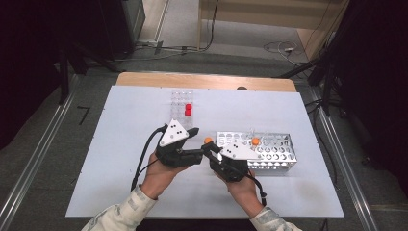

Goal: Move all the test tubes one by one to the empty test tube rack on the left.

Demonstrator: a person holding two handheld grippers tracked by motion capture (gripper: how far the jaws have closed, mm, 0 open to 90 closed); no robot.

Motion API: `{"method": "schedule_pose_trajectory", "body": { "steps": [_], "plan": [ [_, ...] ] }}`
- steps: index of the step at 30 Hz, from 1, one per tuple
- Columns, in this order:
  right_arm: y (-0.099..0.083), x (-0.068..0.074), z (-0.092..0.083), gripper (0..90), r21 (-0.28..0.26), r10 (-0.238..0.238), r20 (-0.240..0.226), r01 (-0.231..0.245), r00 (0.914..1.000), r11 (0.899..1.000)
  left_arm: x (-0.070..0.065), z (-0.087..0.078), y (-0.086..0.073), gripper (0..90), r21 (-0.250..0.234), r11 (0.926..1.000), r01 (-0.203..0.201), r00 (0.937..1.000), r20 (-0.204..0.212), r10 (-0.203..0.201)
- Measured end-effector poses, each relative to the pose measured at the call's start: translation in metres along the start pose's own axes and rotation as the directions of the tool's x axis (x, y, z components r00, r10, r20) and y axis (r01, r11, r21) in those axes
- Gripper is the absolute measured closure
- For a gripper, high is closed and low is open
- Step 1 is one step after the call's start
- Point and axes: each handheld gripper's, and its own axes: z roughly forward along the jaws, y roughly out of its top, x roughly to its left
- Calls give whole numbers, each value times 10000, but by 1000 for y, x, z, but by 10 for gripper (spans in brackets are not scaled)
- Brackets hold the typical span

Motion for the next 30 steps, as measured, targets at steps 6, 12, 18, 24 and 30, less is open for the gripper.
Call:
{"method": "schedule_pose_trajectory", "body": {
  "steps": [6,12,18,24,30],
  "plan": [
    [0,1,-1,714,7,-44,-46,44,10000,10000,-4,4,-2,537,71,9994,-337,9993,132,336],
    [0,4,-1,713,-25,-102,-83,102,9999,9999,-4,5,-5,627,127,9989,-453,9989,78,452],
    [0,3,-1,713,-11,-118,-55,118,9999,9999,-3,6,-5,691,175,9987,-477,9988,156,474],
    [0,3,-1,586,62,-58,-182,59,9998,10000,0,5,-5,703,184,9992,-350,9993,119,348],
    [1,1,-10,397,144,-120,-819,133,9966,9998,9,3,-5,704,106,9999,105,9999,-104,-104]
  ]
}}
